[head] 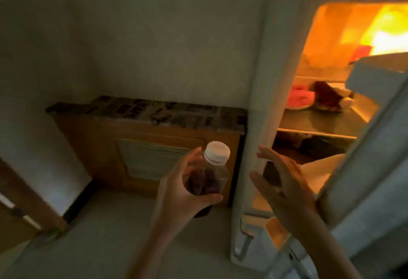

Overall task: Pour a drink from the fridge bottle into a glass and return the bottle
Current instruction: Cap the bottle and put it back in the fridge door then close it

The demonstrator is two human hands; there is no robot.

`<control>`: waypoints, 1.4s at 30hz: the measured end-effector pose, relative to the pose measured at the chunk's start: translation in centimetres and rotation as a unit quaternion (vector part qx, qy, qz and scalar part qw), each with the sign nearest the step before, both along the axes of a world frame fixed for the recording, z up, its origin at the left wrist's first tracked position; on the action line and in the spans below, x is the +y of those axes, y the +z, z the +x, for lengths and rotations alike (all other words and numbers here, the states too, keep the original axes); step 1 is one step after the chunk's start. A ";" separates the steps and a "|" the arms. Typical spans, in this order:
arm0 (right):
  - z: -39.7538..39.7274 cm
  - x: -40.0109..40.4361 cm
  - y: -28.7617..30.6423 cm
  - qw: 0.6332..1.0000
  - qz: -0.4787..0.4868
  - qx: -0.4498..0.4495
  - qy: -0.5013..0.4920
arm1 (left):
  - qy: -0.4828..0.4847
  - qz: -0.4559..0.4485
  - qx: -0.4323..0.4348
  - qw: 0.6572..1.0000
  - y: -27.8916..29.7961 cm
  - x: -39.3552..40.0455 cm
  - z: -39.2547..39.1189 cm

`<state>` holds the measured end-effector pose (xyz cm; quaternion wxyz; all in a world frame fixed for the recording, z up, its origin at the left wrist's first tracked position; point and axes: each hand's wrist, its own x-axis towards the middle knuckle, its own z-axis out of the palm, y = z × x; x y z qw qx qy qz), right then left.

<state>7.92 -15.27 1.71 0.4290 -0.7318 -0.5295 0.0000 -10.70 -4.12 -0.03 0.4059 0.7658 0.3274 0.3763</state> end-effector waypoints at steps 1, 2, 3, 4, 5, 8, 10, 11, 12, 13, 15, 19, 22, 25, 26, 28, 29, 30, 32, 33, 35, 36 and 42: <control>0.0 0.3 0.0 1.000 0.006 -0.008 -0.029 | -0.034 -0.001 -0.003 0.999 0.1 1.4 0.9; -0.1 0.5 0.1 0.998 0.017 -0.005 -0.056 | -0.068 -0.003 -0.006 0.998 0.3 2.6 1.6; -0.2 0.6 0.3 0.996 0.030 0.005 -0.081 | -0.101 -0.001 -0.007 0.995 0.6 3.6 2.4; -0.3 0.6 0.4 0.993 0.043 0.016 -0.105 | -0.132 0.002 -0.007 0.991 0.9 4.5 3.1; -0.4 0.5 0.5 0.990 0.055 0.026 -0.128 | -0.161 0.003 -0.006 0.987 1.1 5.2 3.8; -0.8 -0.2 0.7 0.976 0.061 0.058 -0.201 | -0.244 0.000 -0.007 0.970 1.7 6.5 6.3; -1.0 -1.1 0.7 0.969 0.045 0.050 -0.238 | -0.295 -0.001 -0.014 0.955 1.9 6.4 8.2; -1.2 -1.8 0.6 0.966 0.038 0.049 -0.252 | -0.317 -0.005 -0.018 0.948 2.0 6.1 9.3; -1.3 -2.6 0.6 0.964 0.032 0.051 -0.259 | -0.337 -0.014 -0.025 0.941 2.1 5.7 10.3; -1.5 -3.3 0.6 0.964 0.028 0.048 -0.260 | -0.356 -0.024 -0.034 0.934 2.3 5.2 11.4; -1.9 -4.8 1.1 0.962 0.014 0.030 -0.270 | -0.392 -0.038 -0.050 0.918 2.8 4.0 13.7; -2.9 -8.6 3.1 0.895 0.089 -0.243 -0.363 | -0.456 -0.054 -0.069 0.886 4.4 0.4 18.8; -4.1 -12.2 4.7 0.768 0.075 -0.399 -0.495 | -0.489 -0.062 -0.077 0.867 4.4 -2.8 22.2; -4.2 -15.6 5.6 0.671 0.061 -0.403 -0.619 | -0.527 -0.036 -0.076 0.846 4.2 -6.2 24.3; -3.9 -16.3 5.7 0.674 0.064 -0.390 -0.624 | -0.537 -0.024 -0.076 0.840 4.4 -7.1 24.9; -3.3 -17.6 5.8 0.682 0.063 -0.370 -0.628 | -0.552 -0.013 -0.085 0.829 5.1 -8.9 26.0; -3.1 -18.1 5.8 0.678 0.059 -0.362 -0.637 | -0.561 -0.017 -0.090 0.823 5.5 -9.5 26.5; -2.9 -18.7 5.8 0.672 0.055 -0.355 -0.647 | -0.571 -0.027 -0.095 0.815 6.0 -10.2 26.9; -2.7 -19.5 5.7 0.661 0.046 -0.346 -0.664 | -0.599 -0.035 -0.097 0.794 6.7 -11.5 27.8; -2.6 -19.7 5.8 0.658 0.043 -0.340 -0.671 | -0.617 -0.029 -0.092 0.781 6.9 -12.3 28.0; -2.5 -20.0 5.8 0.653 0.041 -0.330 -0.680 | -0.648 -0.022 -0.077 0.758 6.7 -14.0 28.2; -2.4 -20.0 5.8 0.650 0.040 -0.333 -0.682 | -0.655 -0.033 -0.070 0.752 6.2 -14.7 28.2; -2.1 -19.5 5.6 0.640 0.063 -0.334 -0.689 | -0.658 -0.109 -0.041 0.744 2.5 -16.2 29.2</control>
